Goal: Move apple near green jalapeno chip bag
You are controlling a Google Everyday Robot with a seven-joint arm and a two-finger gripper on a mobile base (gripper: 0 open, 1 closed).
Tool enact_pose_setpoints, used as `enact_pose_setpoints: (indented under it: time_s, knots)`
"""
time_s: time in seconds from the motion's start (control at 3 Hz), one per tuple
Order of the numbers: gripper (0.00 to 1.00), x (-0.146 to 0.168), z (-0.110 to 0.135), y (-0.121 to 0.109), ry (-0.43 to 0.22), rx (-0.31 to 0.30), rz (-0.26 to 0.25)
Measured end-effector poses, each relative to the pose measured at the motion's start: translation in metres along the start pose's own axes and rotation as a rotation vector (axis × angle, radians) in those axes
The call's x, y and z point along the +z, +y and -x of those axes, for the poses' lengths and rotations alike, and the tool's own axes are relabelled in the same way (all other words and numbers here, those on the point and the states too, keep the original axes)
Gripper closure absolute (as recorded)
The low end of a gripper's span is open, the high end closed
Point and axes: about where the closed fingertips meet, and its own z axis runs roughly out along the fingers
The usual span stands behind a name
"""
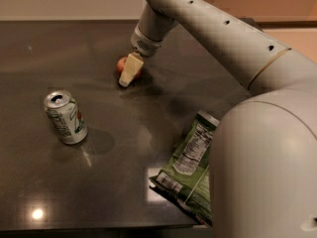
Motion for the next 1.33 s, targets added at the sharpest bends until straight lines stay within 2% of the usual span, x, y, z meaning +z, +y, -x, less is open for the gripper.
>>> enact_pose_setpoints:
  time_s: [0.67,1.0,1.33]
  knots:
    - [0.65,-0.01,0.004,0.0,-0.042,-0.002,0.005]
    - [0.88,-0.025,-0.002,0.012,-0.033,-0.036,0.016]
    - [1.0,-0.047,-0.021,0.033,-0.023,-0.065,0.034]
